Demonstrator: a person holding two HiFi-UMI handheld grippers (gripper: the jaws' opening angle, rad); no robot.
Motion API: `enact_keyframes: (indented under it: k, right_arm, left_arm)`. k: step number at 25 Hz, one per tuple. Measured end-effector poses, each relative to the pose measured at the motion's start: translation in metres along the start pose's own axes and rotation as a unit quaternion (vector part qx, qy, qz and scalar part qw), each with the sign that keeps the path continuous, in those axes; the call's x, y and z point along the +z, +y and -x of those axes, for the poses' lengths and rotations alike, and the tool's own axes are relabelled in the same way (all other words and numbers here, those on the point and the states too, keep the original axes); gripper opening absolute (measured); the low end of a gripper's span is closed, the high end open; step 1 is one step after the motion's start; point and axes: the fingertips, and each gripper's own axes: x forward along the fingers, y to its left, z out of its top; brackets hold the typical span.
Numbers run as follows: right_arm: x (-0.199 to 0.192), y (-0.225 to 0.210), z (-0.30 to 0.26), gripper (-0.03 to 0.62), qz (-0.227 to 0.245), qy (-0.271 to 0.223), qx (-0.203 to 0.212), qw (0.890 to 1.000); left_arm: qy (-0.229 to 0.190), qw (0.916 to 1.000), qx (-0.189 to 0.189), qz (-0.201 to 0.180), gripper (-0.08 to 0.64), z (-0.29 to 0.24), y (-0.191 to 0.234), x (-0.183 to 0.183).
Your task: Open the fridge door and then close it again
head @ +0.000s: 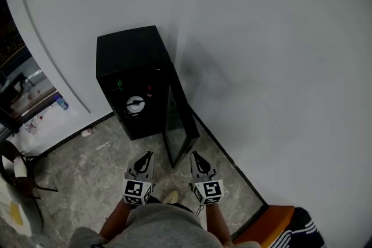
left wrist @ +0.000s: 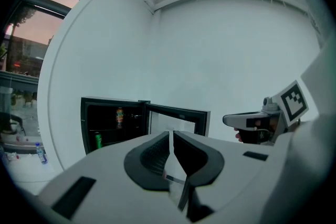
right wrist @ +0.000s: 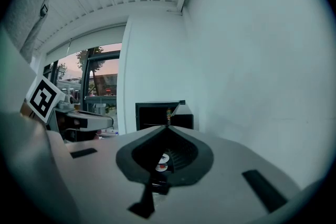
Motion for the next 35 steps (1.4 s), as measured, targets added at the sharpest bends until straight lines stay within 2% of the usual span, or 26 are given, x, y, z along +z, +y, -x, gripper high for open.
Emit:
enact_keyframes:
  k: [4,10,11,13,16,22,35]
  right_arm:
    - [0.007,-0.017,-0.002,0.025,0.015,-0.020,-0.005,1.000]
    - [-0.003,-0.036,-0.011,0.028,0.008,-0.019,0.018,1.000]
    - [-0.006,-0.038,-0.014,0.039,0.007,-0.015,0.023,1.000]
    - [-0.013,-0.040,-0.019,0.122,0.005,-0.004,0.034,0.999]
    - [-0.025,-0.042,-0.026,0.138,0.008,0.011,0.044,0.999]
    - [-0.034,-0.043,-0.038,0.141,0.014,0.025,0.056,0.998]
    - [-0.034,-0.042,-0.048,0.140,-0.001,0.022,0.074,0.997]
  left_arm:
    - [0.004,1.0000,-0.001,-0.002,0.026,-0.003,-0.001,-0.001]
    - [0.015,0.9999,0.001,-0.007,0.026,-0.004,0.001,-0.007]
    - [0.017,0.9998,0.001,-0.008,0.026,-0.004,0.002,-0.008]
    - [0.019,0.9998,0.004,-0.010,0.026,-0.004,0.003,-0.009]
    - [0.019,0.9998,0.007,-0.009,0.026,-0.003,0.004,-0.009]
    - [0.020,0.9997,0.010,-0.011,0.026,-0.004,0.004,-0.010]
    - [0.025,0.9993,0.026,-0.008,0.026,-0.002,0.012,-0.012]
